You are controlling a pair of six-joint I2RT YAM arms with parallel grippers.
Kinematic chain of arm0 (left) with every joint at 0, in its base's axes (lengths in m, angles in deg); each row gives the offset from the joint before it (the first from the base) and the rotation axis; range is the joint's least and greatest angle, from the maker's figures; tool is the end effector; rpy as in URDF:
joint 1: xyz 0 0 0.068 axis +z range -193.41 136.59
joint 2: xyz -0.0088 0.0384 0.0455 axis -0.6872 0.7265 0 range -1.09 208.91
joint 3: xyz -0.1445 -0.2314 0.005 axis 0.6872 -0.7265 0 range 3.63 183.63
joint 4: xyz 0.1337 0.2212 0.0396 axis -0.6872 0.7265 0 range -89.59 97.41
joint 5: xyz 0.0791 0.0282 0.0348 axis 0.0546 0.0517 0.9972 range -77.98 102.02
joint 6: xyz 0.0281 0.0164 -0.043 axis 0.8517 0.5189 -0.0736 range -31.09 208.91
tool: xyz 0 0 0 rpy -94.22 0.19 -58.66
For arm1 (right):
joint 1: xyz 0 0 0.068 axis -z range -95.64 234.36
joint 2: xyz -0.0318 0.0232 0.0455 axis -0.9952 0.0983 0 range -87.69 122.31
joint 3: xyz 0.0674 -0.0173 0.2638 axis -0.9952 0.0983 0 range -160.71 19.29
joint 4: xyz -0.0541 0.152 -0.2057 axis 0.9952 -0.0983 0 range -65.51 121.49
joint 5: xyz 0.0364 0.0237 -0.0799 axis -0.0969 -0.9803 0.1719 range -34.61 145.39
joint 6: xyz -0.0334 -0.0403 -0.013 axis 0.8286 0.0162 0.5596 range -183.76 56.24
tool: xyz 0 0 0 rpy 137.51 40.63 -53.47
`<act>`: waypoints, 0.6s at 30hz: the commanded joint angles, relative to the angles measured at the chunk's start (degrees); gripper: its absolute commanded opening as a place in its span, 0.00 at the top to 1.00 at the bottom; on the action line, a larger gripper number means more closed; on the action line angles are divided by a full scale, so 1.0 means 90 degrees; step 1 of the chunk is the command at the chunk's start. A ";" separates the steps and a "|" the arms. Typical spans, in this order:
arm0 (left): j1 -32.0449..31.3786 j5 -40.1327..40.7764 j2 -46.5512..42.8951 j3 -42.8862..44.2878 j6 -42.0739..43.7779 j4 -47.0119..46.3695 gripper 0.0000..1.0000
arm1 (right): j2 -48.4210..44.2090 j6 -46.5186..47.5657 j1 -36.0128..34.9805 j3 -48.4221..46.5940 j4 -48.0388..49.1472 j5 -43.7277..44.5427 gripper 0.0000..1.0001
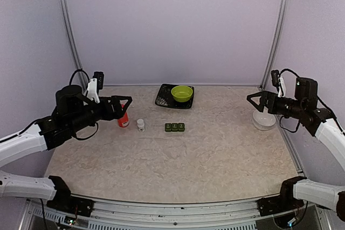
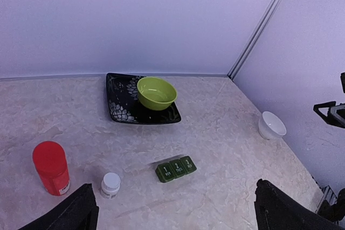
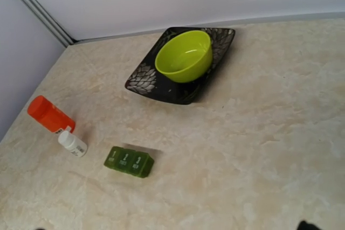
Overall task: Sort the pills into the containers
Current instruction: Pick up the pill container from the center of the board.
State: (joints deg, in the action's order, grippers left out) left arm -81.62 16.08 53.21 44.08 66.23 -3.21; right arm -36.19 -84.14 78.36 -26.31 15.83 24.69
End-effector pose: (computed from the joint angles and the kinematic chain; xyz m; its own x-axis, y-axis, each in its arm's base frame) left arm 0.1792 -0.1377 0.3080 -0.3456 -0.2174 -0.9128 0.4650 0.8053 -0.3678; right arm 0.1998 0.0393 0.3161 -0.5384 0.2446 -0.8064 -0.3995 0.7685 0.4998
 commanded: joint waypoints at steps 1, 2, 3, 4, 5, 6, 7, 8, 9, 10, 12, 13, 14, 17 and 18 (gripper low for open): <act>-0.0163 -0.0166 0.0523 0.0212 0.0154 -0.0237 0.01 | -0.0029 0.0053 -0.0066 -0.0131 -0.0069 0.0242 0.00; -0.0210 -0.0170 0.0662 0.0260 0.0156 -0.0263 0.01 | -0.0016 0.0068 -0.0066 -0.0137 -0.0067 0.0221 0.00; -0.0271 -0.0152 0.0802 0.0320 0.0156 -0.0271 0.01 | 0.0003 0.0080 -0.0061 -0.0129 -0.0062 0.0168 0.00; -0.0333 -0.0113 0.0945 0.0389 0.0156 -0.0273 0.01 | 0.0022 0.0085 -0.0065 -0.0119 -0.0042 0.0098 0.00; -0.0401 -0.0084 0.1091 0.0468 0.0156 -0.0267 0.01 | 0.0043 0.0087 -0.0066 -0.0105 -0.0016 0.0033 0.00; -0.0465 -0.0036 0.1226 0.0548 0.0156 -0.0247 0.01 | 0.0064 0.0082 -0.0066 -0.0087 -0.0002 -0.0025 0.00; -0.0544 0.0003 0.1355 0.0612 0.0156 -0.0243 0.01 | 0.0088 0.0092 -0.0063 -0.0080 0.0011 -0.0081 0.00; -0.0621 0.0036 0.1477 0.0680 0.0305 -0.0243 0.01 | 0.0118 0.0122 -0.0065 -0.0082 0.0003 -0.0114 0.00; -0.0705 0.0064 0.1588 0.0737 0.0357 -0.0250 0.01 | 0.0142 0.0121 -0.0066 -0.0071 0.0012 -0.0133 0.00; -0.0789 0.0101 0.1711 0.0778 0.0390 -0.0268 0.01 | 0.0179 0.0124 -0.0066 -0.0065 0.0008 -0.0146 0.00; -0.0907 0.0145 0.1965 0.0906 0.0452 -0.0277 0.01 | 0.0241 0.0079 -0.0066 -0.0008 0.0098 -0.0260 0.00; -0.0939 0.0149 0.2117 0.0981 0.0463 -0.0268 0.01 | 0.0281 0.0021 -0.0066 0.0055 0.0187 -0.0327 0.00; -0.0948 0.0157 0.2253 0.1061 0.0434 -0.0244 0.01 | 0.0324 -0.0048 -0.0074 0.0111 0.0280 -0.0400 0.00; -0.0968 0.0176 0.2707 0.1296 0.0275 -0.0200 0.01 | 0.0468 -0.0202 -0.0133 0.0305 0.0563 -0.0663 0.00; -0.0968 0.0178 0.2896 0.1376 0.0219 -0.0210 0.01 | 0.0508 -0.0235 -0.0191 0.0368 0.0642 -0.0645 0.00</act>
State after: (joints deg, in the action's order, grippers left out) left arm -90.06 16.65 74.72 53.37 68.70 -4.63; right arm -32.93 -84.64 78.20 -25.24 17.73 21.76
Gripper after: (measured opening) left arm 0.989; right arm 0.999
